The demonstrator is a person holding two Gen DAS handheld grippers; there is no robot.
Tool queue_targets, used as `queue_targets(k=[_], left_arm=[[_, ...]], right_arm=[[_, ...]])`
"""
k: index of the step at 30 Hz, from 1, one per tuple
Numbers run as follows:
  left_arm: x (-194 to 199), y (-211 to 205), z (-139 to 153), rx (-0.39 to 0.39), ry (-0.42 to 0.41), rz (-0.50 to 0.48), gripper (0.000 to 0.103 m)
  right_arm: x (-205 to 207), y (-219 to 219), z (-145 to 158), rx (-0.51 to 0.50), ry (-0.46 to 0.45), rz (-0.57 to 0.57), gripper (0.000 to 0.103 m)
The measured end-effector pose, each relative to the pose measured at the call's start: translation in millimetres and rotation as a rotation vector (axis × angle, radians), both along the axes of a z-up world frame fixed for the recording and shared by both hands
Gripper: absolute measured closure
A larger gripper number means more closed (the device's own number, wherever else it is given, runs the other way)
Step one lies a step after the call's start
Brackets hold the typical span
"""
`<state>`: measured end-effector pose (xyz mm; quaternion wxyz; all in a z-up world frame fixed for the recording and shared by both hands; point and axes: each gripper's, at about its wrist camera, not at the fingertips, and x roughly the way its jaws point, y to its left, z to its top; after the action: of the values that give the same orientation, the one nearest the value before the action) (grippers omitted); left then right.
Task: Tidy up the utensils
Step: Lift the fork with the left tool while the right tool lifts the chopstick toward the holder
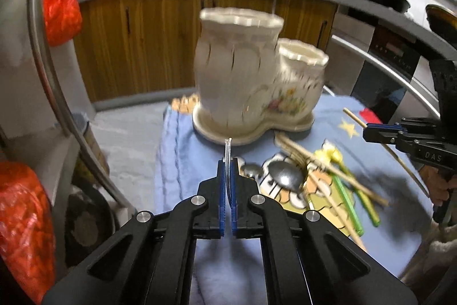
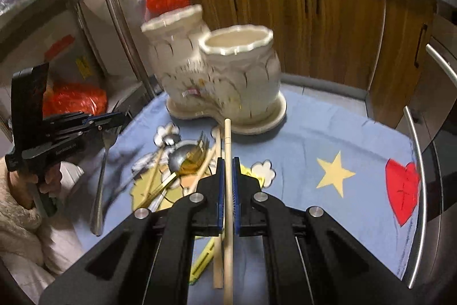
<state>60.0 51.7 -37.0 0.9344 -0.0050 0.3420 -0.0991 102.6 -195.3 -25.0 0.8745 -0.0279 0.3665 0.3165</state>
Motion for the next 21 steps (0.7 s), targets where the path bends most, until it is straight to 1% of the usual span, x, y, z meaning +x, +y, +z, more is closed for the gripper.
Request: queue_targets(k=[2, 6, 11, 14, 17, 21], left_arm=[[-5, 2, 12, -0.005, -0.029, -0.003, 0.1], [-15, 3, 35, 0.011, -0.098, -0.002, 0.1], [-26, 5, 62, 0.032, -0.187, 0.012, 0.1], [-29, 5, 74, 0.042, -0.223, 0.021, 0.1], [-28, 6, 89, 0.06, -0.254, 0.022, 0.1], [-22, 2, 119, 0.106, -0.301, 0.018, 0.1]], right_arm=[[-1, -1, 8, 0.024, -0.019, -0.005, 0.098], [-1, -2, 21, 0.08, -0.036, -0.007, 0.098], [-1, 1, 32, 0.11, -0.055, -0.017, 0.098], [1, 1, 39, 0.133, -0.067, -0.03, 0.098], [7, 5, 51, 0.153, -0.104, -0.037, 0.098], [19, 11, 71, 0.194, -0.169, -0.043, 0.098]])
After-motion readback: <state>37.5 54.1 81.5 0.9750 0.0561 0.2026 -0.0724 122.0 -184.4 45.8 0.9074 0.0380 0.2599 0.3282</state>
